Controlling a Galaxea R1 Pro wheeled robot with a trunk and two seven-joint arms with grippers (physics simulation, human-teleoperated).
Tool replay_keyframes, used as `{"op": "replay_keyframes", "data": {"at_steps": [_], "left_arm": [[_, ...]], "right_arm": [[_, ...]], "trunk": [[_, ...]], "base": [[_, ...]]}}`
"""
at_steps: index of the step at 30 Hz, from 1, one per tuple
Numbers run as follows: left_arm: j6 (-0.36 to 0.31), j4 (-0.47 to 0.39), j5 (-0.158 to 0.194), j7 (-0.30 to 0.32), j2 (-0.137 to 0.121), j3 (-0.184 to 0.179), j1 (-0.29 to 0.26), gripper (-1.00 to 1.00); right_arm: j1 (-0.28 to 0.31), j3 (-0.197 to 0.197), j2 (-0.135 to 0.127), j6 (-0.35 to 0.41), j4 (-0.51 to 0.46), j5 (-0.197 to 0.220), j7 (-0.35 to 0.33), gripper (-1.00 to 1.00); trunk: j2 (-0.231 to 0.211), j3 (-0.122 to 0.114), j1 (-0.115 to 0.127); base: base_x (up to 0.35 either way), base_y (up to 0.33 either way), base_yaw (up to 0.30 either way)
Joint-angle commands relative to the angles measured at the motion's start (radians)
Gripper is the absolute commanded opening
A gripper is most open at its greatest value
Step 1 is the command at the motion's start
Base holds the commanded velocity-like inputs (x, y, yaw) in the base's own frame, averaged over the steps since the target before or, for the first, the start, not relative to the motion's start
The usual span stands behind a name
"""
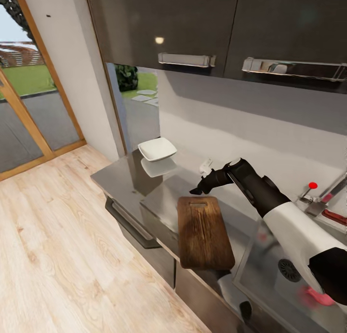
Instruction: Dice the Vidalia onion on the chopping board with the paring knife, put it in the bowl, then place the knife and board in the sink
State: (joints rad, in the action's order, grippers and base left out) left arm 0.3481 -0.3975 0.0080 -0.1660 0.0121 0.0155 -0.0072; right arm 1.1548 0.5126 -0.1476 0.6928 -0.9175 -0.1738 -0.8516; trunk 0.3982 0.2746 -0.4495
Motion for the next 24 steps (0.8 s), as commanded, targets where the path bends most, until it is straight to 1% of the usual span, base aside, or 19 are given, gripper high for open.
{"op": "replay_keyframes", "data": {"at_steps": [1,3,5,11,13,14,19,22,24], "left_arm": [[0.003,0.0,0.001,-0.002,0.0,0.001,0.0,1.0],[0.003,0.001,0.001,-0.001,0.001,0.001,0.0,1.0],[0.003,0.002,0.001,-0.001,0.0,0.001,0.0,1.0],[0.003,0.002,0.001,-0.001,0.0,0.001,0.0,1.0],[0.003,0.002,0.001,-0.001,0.0,0.001,0.0,1.0],[0.003,0.003,0.001,-0.001,0.0,0.001,0.0,1.0],[0.003,0.003,0.001,-0.001,0.0,0.001,0.0,1.0],[0.003,0.004,0.001,-0.001,0.001,0.001,0.0,1.0],[0.003,0.004,0.001,-0.001,0.001,0.001,0.0,1.0]], "right_arm": [[0.001,0.001,-0.001,0.001,-0.001,-0.01,-0.007,1.0],[-0.001,0.001,-0.004,0.001,-0.001,-0.011,-0.007,1.0],[-0.001,0.001,-0.016,0.001,-0.002,-0.01,-0.007,1.0],[-0.001,0.001,-0.034,-0.006,-0.002,-0.009,-0.008,1.0],[-0.001,0.001,-0.046,-0.014,-0.002,-0.009,-0.009,1.0],[-0.001,0.001,-0.059,-0.024,-0.002,0.001,-0.009,1.0],[-0.001,0.001,-0.08,-0.029,-0.002,0.034,-0.009,1.0],[-0.001,0.001,-0.094,-0.031,-0.001,0.063,-0.009,1.0],[-0.001,0.0,-0.099,-0.031,-0.001,0.073,-0.009,1.0]], "trunk": [[0.002,0.002,-0.001],[0.002,0.002,-0.001],[0.002,0.002,-0.001],[0.002,0.002,-0.001],[0.002,0.002,-0.001],[0.002,0.002,-0.001],[0.002,0.002,-0.001],[0.002,0.002,-0.001],[0.002,0.002,-0.001]], "base": [[0.0,-0.027,0.0],[0.0,-0.012,0.0],[0.0,-0.003,0.0],[0.0,-0.001,0.0],[0.0,0.0,0.0],[0.0,0.0,0.0],[0.0,0.0,0.0],[0.0,0.0,0.0],[0.0,0.0,0.0]]}}
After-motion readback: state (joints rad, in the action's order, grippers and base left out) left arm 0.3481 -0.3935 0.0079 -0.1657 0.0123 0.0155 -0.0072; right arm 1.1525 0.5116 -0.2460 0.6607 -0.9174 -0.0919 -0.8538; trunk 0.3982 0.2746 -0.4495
